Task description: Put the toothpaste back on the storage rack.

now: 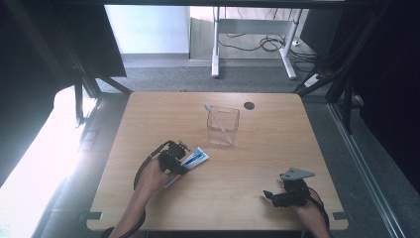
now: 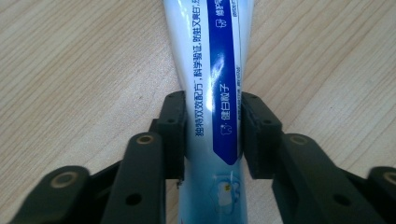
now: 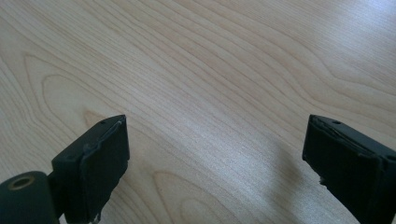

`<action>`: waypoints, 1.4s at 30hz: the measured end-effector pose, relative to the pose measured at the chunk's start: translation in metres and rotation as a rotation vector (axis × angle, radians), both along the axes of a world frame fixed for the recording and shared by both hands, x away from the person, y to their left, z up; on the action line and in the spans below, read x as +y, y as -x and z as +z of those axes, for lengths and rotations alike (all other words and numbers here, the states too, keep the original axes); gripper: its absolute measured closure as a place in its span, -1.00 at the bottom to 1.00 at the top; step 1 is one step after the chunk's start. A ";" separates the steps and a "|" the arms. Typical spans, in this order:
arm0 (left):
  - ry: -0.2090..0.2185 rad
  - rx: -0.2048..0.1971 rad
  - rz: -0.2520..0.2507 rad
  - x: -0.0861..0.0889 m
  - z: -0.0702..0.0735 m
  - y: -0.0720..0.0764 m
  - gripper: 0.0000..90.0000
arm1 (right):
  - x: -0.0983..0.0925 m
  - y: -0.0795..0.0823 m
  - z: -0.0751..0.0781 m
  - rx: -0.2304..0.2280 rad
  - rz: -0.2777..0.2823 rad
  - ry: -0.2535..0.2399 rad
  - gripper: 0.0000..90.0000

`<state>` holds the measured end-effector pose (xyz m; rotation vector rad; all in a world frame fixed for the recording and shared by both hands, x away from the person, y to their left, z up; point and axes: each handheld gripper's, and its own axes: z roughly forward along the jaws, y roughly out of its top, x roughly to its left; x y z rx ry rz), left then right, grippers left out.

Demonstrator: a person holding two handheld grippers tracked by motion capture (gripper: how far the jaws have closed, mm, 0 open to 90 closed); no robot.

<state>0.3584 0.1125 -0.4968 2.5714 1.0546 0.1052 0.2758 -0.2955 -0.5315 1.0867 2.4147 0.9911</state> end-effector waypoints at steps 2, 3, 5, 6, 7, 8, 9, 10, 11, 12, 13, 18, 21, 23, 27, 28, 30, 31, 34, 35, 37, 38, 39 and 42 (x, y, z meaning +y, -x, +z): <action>0.010 -0.002 -0.002 0.002 0.001 0.000 0.56 | 0.000 0.000 0.000 0.000 0.000 0.000 -0.84; 0.010 -0.004 -0.006 0.002 0.001 0.000 0.58 | 0.000 0.000 0.000 0.000 0.000 0.000 -0.84; 0.017 -0.003 -0.007 0.004 0.002 0.000 0.62 | -0.001 0.000 0.000 -0.001 -0.001 0.001 -0.84; 0.025 -0.001 -0.006 0.004 0.002 0.001 0.63 | -0.001 0.000 0.000 -0.001 -0.002 0.001 -0.84; 0.027 -0.001 -0.008 0.005 0.002 0.001 0.64 | -0.001 0.000 0.000 -0.001 -0.003 0.001 -0.83; 0.026 -0.003 -0.012 0.005 0.003 0.000 0.64 | -0.001 0.000 0.000 -0.001 -0.003 0.001 -0.84; 0.029 -0.008 -0.012 0.006 0.003 0.001 0.65 | -0.001 0.000 0.000 -0.002 -0.003 0.001 -0.84; 0.035 -0.010 -0.010 0.006 0.003 0.001 0.65 | -0.001 0.000 0.000 -0.002 -0.004 0.002 -0.83; 0.047 -0.014 -0.007 0.007 0.004 0.001 0.65 | -0.001 0.000 0.000 -0.003 -0.004 0.001 -0.83; 0.058 -0.015 -0.009 0.008 0.006 0.001 0.65 | -0.001 0.000 0.000 -0.003 -0.004 0.000 -0.83; 0.070 -0.020 -0.009 0.009 0.008 0.002 0.65 | -0.001 0.000 0.000 -0.003 -0.005 0.001 -0.84; 0.106 -0.061 -0.013 0.013 0.021 0.005 0.65 | -0.002 0.000 0.001 -0.004 -0.005 0.000 -0.83; 0.129 -0.083 -0.013 0.015 0.027 0.006 0.65 | -0.002 0.000 0.001 -0.003 -0.006 -0.002 -0.83; 0.148 -0.096 -0.011 0.017 0.031 0.007 0.65 | -0.002 0.000 0.001 -0.001 -0.007 -0.001 -0.83; 0.190 -0.113 -0.010 0.018 0.038 0.008 0.65 | -0.001 0.000 0.000 -0.001 -0.007 -0.001 -0.83; 0.197 -0.119 -0.019 0.019 0.040 0.007 0.65 | -0.001 0.000 0.000 0.000 -0.007 -0.002 -0.84; 0.209 -0.133 -0.022 0.018 0.045 0.007 0.65 | -0.002 0.000 0.000 0.000 -0.006 -0.003 -0.84; 0.215 -0.138 -0.022 0.018 0.046 0.008 0.65 | -0.002 0.000 0.000 0.001 -0.007 -0.004 -0.84; 0.236 -0.146 -0.015 0.017 0.052 0.008 0.65 | -0.001 0.000 0.000 0.001 -0.007 -0.004 -0.84; 0.242 -0.152 -0.014 0.016 0.053 0.008 0.65 | -0.002 0.000 0.000 0.002 -0.007 -0.005 -0.84; 0.255 -0.161 -0.012 0.015 0.056 0.008 0.65 | -0.002 0.000 0.000 0.003 -0.009 -0.007 -0.84; 0.259 -0.166 -0.012 0.015 0.058 0.008 0.65 | -0.002 0.000 0.000 0.002 -0.011 -0.009 -0.84; 0.263 -0.168 -0.011 0.014 0.060 0.007 0.65 | -0.002 0.000 0.000 0.002 -0.011 -0.011 -0.84; 0.271 -0.177 -0.017 0.012 0.064 0.006 0.65 | -0.002 0.000 0.000 0.004 -0.011 -0.015 -0.85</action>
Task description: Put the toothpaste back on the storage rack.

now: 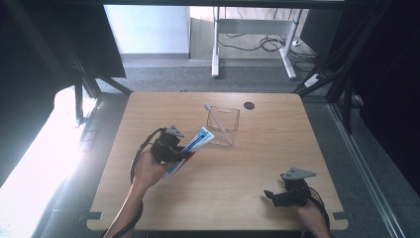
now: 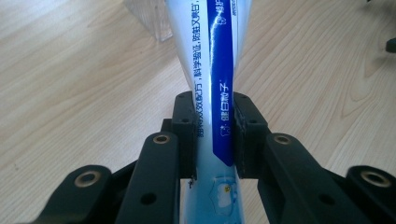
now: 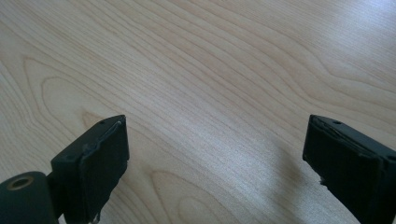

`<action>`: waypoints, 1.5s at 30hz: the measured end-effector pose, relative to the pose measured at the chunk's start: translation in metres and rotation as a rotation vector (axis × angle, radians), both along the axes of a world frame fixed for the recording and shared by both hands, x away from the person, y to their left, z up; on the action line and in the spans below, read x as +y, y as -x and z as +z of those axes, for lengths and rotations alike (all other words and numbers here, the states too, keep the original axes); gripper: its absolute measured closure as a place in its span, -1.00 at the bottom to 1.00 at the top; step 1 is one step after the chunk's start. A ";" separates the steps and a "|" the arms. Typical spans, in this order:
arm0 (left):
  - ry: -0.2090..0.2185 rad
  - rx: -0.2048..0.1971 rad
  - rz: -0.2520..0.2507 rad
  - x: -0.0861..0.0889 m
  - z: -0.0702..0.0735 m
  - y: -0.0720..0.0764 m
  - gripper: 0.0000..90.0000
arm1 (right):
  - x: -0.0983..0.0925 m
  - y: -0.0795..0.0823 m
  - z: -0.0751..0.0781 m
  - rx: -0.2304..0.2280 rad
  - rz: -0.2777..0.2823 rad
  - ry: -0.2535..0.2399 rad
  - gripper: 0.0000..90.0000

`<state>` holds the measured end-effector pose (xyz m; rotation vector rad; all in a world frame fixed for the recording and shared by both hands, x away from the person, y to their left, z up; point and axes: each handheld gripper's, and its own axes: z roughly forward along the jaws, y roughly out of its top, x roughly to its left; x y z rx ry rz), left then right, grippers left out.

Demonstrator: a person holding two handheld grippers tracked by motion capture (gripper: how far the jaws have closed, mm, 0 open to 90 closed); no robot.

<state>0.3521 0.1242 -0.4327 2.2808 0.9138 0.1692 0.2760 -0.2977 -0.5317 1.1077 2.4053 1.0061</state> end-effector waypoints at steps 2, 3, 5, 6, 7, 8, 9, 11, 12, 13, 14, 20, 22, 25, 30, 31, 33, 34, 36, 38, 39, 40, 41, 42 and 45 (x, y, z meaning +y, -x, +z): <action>0.009 -0.010 -0.003 -0.002 0.003 -0.001 0.65 | 0.000 0.000 0.000 0.000 0.003 -0.005 -0.85; 0.009 -0.012 -0.004 -0.002 0.004 -0.002 0.65 | 0.000 0.000 0.000 0.002 0.006 -0.008 -0.86; 0.011 -0.020 -0.009 -0.004 0.007 -0.003 0.65 | 0.000 0.000 0.000 0.002 0.008 -0.009 -0.87; 0.015 -0.023 -0.010 -0.005 0.008 -0.004 0.65 | 0.000 0.000 0.000 0.004 0.011 -0.012 -0.88; 0.022 -0.026 -0.006 -0.006 0.009 -0.004 0.65 | 0.000 0.000 0.000 0.005 0.013 -0.015 -0.88; 0.024 -0.027 -0.006 -0.007 0.010 -0.005 0.65 | 0.000 0.000 0.000 0.004 0.013 -0.015 -0.90; 0.022 -0.031 -0.009 -0.008 0.012 -0.006 0.65 | 0.000 0.000 0.000 0.004 0.014 -0.016 -0.91; 0.027 -0.038 -0.008 -0.010 0.014 -0.007 0.65 | 0.000 0.000 0.000 0.008 0.018 -0.021 -0.92; 0.027 -0.043 -0.010 -0.010 0.015 -0.008 0.65 | 0.000 0.000 -0.001 0.009 0.018 -0.020 -0.93; 0.032 -0.048 -0.009 -0.011 0.016 -0.008 0.65 | 0.000 0.000 -0.001 0.009 0.019 -0.020 -0.94; 0.033 -0.051 -0.014 -0.012 0.018 -0.009 0.65 | 0.000 0.000 -0.001 0.012 0.021 -0.022 -0.95; 0.048 -0.068 -0.013 -0.018 0.023 -0.013 0.65 | 0.001 0.000 -0.001 0.015 0.025 -0.022 -0.98; 0.042 -0.075 -0.020 -0.020 0.025 -0.015 0.65 | 0.001 0.000 -0.001 0.017 0.025 -0.022 -1.00; 0.052 -0.082 -0.019 -0.024 0.027 -0.018 0.65 | 0.001 0.000 -0.001 0.019 0.023 -0.021 -1.00; 0.062 -0.093 -0.022 -0.029 0.029 -0.023 0.65 | 0.000 -0.001 -0.001 0.022 0.026 -0.029 -1.00; 0.066 -0.097 -0.021 -0.030 0.030 -0.025 0.65 | 0.000 -0.001 -0.001 0.022 0.027 -0.029 -1.00; 0.072 -0.103 -0.019 -0.033 0.032 -0.027 0.65 | 0.000 -0.001 -0.002 0.022 0.028 -0.026 -1.00; 0.072 -0.108 -0.020 -0.034 0.033 -0.029 0.65 | 0.000 -0.001 -0.002 0.021 0.028 -0.024 -1.00; 0.081 -0.113 -0.019 -0.035 0.035 -0.031 0.65 | 0.000 -0.001 -0.001 0.017 0.027 -0.021 -1.00; 0.085 -0.120 -0.022 -0.037 0.037 -0.034 0.65 | -0.001 -0.001 -0.001 0.017 0.026 -0.020 -1.00; 0.087 -0.124 -0.021 -0.039 0.038 -0.035 0.65 | -0.001 -0.001 -0.001 0.017 0.025 -0.020 -1.00; 0.088 -0.125 -0.022 -0.040 0.039 -0.037 0.65 | -0.001 -0.001 -0.001 0.018 0.025 -0.021 -1.00; 0.087 -0.128 -0.024 -0.041 0.040 -0.038 0.65 | -0.001 -0.001 -0.001 0.018 0.024 -0.019 -1.00; 0.089 -0.131 -0.022 -0.042 0.041 -0.039 0.65 | -0.001 -0.001 -0.001 0.018 0.024 -0.018 -1.00; 0.096 -0.137 -0.021 -0.046 0.042 -0.044 0.65 | 0.000 -0.001 -0.001 0.018 0.026 -0.014 -1.00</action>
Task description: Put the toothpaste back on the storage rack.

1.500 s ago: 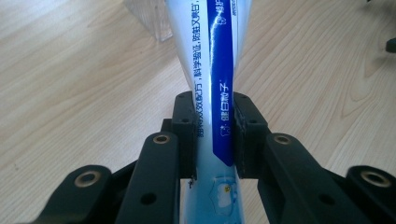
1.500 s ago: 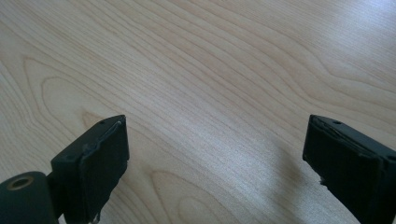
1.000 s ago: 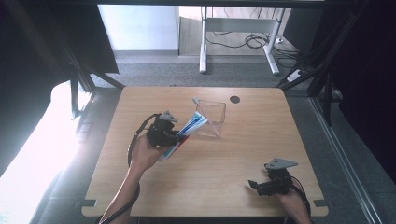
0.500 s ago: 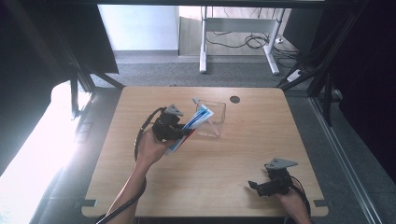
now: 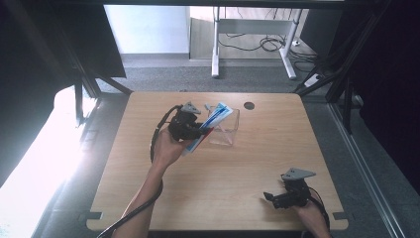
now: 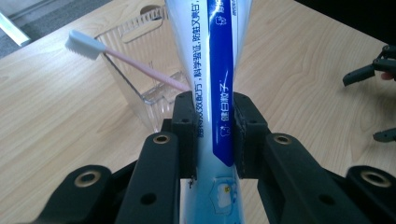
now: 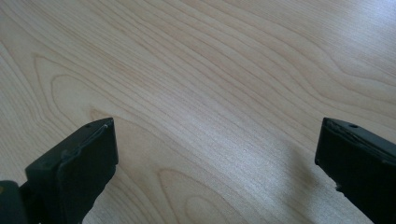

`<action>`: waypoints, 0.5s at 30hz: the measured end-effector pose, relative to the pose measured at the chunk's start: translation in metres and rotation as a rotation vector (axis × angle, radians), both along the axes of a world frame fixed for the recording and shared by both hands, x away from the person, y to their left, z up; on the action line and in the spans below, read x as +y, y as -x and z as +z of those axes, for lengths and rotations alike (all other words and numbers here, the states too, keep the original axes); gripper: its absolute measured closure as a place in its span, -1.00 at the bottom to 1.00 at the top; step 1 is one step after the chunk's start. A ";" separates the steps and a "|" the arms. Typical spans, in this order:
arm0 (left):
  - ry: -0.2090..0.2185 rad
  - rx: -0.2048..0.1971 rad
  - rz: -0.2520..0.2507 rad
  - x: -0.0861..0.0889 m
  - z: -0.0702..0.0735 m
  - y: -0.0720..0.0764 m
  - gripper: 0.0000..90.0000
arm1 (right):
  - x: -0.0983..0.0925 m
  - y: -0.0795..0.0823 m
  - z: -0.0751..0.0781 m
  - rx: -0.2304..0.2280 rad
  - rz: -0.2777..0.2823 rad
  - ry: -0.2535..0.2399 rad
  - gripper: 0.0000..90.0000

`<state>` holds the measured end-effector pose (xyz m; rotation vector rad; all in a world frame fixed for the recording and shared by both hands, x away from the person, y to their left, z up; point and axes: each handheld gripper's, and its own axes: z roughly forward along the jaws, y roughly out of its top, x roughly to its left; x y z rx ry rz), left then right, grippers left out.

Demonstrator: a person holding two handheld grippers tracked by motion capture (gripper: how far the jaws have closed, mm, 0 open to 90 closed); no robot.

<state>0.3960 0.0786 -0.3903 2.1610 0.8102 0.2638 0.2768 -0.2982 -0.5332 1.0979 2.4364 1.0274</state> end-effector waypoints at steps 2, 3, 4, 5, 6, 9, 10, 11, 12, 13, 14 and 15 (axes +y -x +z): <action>0.002 -0.005 0.002 -0.003 0.001 -0.003 0.65 | 0.000 0.000 0.000 0.000 0.000 0.000 -1.00; 0.000 -0.009 0.000 -0.004 0.002 -0.005 0.65 | 0.000 0.000 0.000 0.001 0.000 -0.002 -1.00; 0.001 -0.013 0.002 -0.006 0.002 -0.006 0.65 | 0.000 0.000 0.000 0.001 0.000 -0.001 -1.00; 0.004 -0.015 0.002 -0.007 0.003 -0.008 0.65 | 0.000 0.000 0.000 0.000 0.001 0.001 -1.00; 0.005 -0.015 -0.001 -0.008 0.004 -0.010 0.65 | 0.000 0.000 0.000 0.000 0.000 0.002 -1.00; 0.010 -0.023 0.000 -0.013 0.005 -0.014 0.65 | 0.000 0.000 0.000 0.003 0.000 0.000 -1.00; 0.009 -0.025 -0.001 -0.014 0.006 -0.015 0.65 | -0.001 0.000 0.000 0.003 -0.001 -0.001 -1.00; 0.006 -0.030 -0.003 -0.015 0.006 -0.017 0.65 | -0.001 0.000 0.000 0.002 0.000 -0.001 -1.00; 0.006 -0.033 -0.004 -0.017 0.007 -0.019 0.65 | -0.001 0.000 0.000 0.001 0.000 -0.001 -1.00; 0.006 -0.035 -0.007 -0.018 0.007 -0.020 0.65 | -0.001 0.000 0.000 0.001 0.000 -0.002 -1.00; 0.009 -0.032 -0.004 -0.020 0.008 -0.022 0.65 | -0.001 0.000 0.000 0.001 0.001 -0.002 -1.00; 0.006 -0.035 -0.008 -0.021 0.008 -0.023 0.65 | -0.001 0.000 0.000 -0.001 0.002 -0.002 -1.00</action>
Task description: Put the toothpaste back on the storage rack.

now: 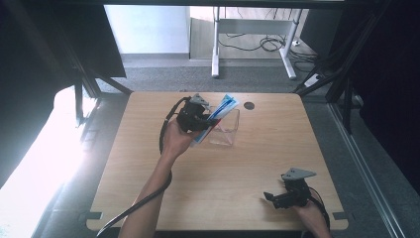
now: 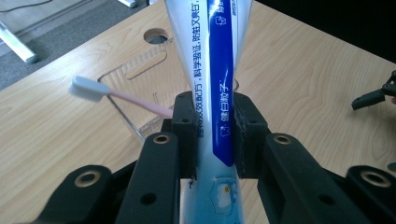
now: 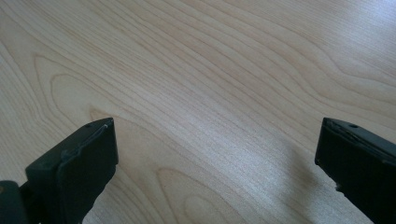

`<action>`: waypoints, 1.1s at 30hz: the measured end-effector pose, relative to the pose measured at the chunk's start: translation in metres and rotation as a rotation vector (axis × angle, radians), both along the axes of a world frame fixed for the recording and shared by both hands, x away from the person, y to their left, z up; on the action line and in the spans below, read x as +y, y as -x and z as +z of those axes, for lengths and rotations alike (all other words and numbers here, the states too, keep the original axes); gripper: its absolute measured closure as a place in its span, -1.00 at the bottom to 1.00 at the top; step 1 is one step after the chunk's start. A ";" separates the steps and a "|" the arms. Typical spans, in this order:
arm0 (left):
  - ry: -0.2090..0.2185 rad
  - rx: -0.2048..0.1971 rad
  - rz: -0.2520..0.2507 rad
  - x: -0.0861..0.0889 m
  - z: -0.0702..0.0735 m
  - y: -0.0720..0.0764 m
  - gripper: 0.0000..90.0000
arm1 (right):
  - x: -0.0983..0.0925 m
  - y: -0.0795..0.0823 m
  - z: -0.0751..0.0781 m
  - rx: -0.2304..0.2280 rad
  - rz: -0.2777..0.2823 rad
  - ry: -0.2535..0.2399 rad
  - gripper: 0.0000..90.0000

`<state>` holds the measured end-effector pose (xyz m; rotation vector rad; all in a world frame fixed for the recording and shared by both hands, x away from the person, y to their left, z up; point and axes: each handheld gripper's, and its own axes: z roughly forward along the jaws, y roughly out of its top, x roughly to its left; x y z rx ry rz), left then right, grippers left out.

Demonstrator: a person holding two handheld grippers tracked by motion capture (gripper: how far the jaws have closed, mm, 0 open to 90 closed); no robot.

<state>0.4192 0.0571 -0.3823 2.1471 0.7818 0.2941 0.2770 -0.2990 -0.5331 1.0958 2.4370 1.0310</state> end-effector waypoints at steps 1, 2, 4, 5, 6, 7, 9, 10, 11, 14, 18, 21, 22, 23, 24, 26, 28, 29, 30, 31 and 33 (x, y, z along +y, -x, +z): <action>-0.002 -0.002 -0.001 -0.001 0.001 -0.001 0.65 | 0.000 0.000 0.000 -0.001 0.001 0.000 -1.00; -0.002 -0.005 -0.001 -0.003 0.001 -0.003 0.65 | 0.000 0.000 0.000 -0.001 0.000 -0.003 -1.00; 0.003 -0.013 0.002 -0.005 0.002 -0.006 0.65 | 0.000 0.000 0.000 -0.001 0.001 -0.003 -1.00; 0.003 -0.015 0.000 -0.007 0.002 -0.008 0.65 | 0.000 0.000 0.000 0.000 0.001 -0.004 -1.00; 0.004 -0.016 0.001 -0.008 0.002 -0.009 0.65 | 0.000 0.000 0.000 0.002 0.001 -0.006 -1.00; 0.005 -0.020 0.003 -0.010 0.002 -0.011 0.65 | 0.000 0.000 0.000 0.002 0.001 -0.003 -1.00; 0.011 -0.019 0.007 -0.012 0.001 -0.014 0.65 | 0.000 0.000 0.000 0.002 0.004 -0.001 -1.00; 0.012 -0.020 0.005 -0.013 0.000 -0.016 0.65 | 0.000 0.000 0.000 0.002 0.005 -0.002 -1.00; 0.016 -0.018 0.008 -0.015 -0.001 -0.018 0.65 | 0.000 0.000 0.000 0.000 0.005 -0.002 -1.00; 0.022 -0.022 0.012 -0.019 -0.003 -0.023 0.65 | 0.000 0.000 0.000 0.000 0.005 -0.001 -1.00; 0.018 -0.034 0.016 -0.024 -0.003 -0.030 0.65 | -0.001 0.000 0.000 0.000 0.002 -0.004 -1.00; 0.025 -0.041 0.027 -0.025 -0.004 -0.034 0.65 | -0.001 0.000 0.000 -0.002 0.004 -0.002 -1.00; 0.028 -0.044 0.028 -0.025 -0.004 -0.036 0.65 | -0.001 0.000 0.000 0.000 0.003 -0.006 -1.00; 0.028 -0.047 0.031 -0.025 -0.004 -0.038 0.65 | -0.001 0.000 0.000 0.000 0.003 -0.007 -1.00; 0.029 -0.049 0.036 -0.026 -0.004 -0.039 0.65 | -0.001 0.000 0.000 0.000 0.004 -0.007 -1.00; 0.031 -0.052 0.039 -0.027 -0.005 -0.042 0.65 | -0.001 0.000 0.000 0.000 0.005 -0.008 -1.00; 0.036 -0.056 0.044 -0.028 -0.005 -0.044 0.65 | 0.000 0.001 0.000 0.001 0.009 -0.006 -1.00; 0.041 -0.058 0.045 -0.029 -0.005 -0.046 0.65 | 0.000 0.001 0.000 0.002 0.009 -0.007 -1.00; 0.044 -0.062 0.047 -0.030 -0.005 -0.047 0.65 | 0.000 0.001 -0.001 0.004 0.009 -0.008 -1.00; 0.041 -0.064 0.047 -0.030 -0.005 -0.048 0.65 | 0.000 0.000 -0.001 0.003 0.010 -0.008 -1.00; 0.044 -0.071 0.049 -0.033 -0.005 -0.050 0.65 | 0.000 0.000 -0.001 0.004 0.008 -0.011 -1.00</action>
